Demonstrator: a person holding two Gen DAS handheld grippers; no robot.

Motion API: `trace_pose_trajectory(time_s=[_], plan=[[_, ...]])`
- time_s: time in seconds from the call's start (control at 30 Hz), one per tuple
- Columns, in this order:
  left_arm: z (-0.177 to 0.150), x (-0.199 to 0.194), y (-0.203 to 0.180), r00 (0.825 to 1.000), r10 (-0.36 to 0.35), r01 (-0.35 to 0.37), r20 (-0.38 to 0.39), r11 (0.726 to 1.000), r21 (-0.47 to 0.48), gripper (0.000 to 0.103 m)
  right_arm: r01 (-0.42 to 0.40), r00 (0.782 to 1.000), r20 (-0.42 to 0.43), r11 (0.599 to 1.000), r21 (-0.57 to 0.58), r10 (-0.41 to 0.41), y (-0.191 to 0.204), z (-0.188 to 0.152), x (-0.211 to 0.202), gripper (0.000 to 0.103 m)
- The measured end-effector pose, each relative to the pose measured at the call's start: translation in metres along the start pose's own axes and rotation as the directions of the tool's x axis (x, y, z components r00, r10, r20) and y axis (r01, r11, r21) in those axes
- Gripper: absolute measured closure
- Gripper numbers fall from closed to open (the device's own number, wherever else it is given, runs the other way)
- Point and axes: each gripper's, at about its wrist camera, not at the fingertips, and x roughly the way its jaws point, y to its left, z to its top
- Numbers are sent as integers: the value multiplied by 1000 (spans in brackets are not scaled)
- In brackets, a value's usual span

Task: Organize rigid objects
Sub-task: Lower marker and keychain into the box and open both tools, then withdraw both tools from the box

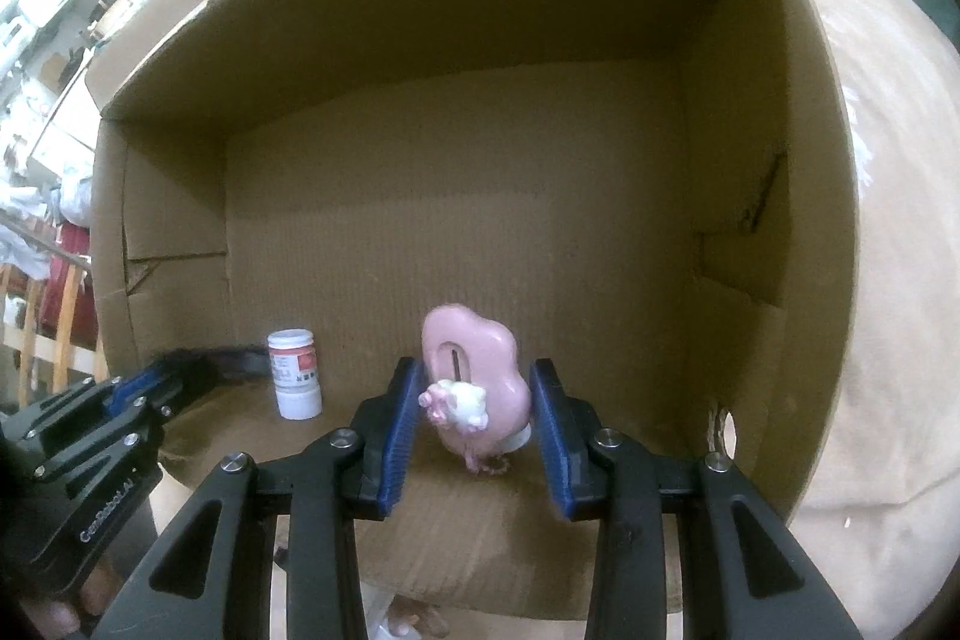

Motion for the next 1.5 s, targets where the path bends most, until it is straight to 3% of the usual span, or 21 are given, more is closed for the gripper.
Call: trace_pose_trajectory(time_s=[0.1,0.13,0.23,0.27,0.6,0.97,1.17,1.5], plan=[[1,-2,-3,1000,0,0,-3,1000,9,86,-29,999,14,1000,11,29,-3,2,-6,57],[2,-4,-4,1000,-5,5,-4,1000,11,78,-38,999,27,999,11,37,-3,3,-9,48],[3,-10,-6,1000,-21,21,4,1000,1,35,-57,997,59,998,11,57,-3,7,-18,33],[3,-14,-6,999,-39,39,18,999,-4,33,-64,996,63,998,11,63,-3,8,-19,31],[-5,-42,-6,995,-69,69,69,998,8,33,-120,984,139,992,32,114,-7,11,-45,8],[-15,-59,16,995,-85,86,54,996,-19,33,-88,985,153,995,40,81,0,-2,-58,8],[-28,-66,25,996,-54,57,72,998,-42,33,-104,983,157,992,74,91,-8,-19,-70,8],[-68,-39,15,987,-147,141,-61,986,-87,33,-127,988,111,980,156,110,-20,-58,-72,8]])
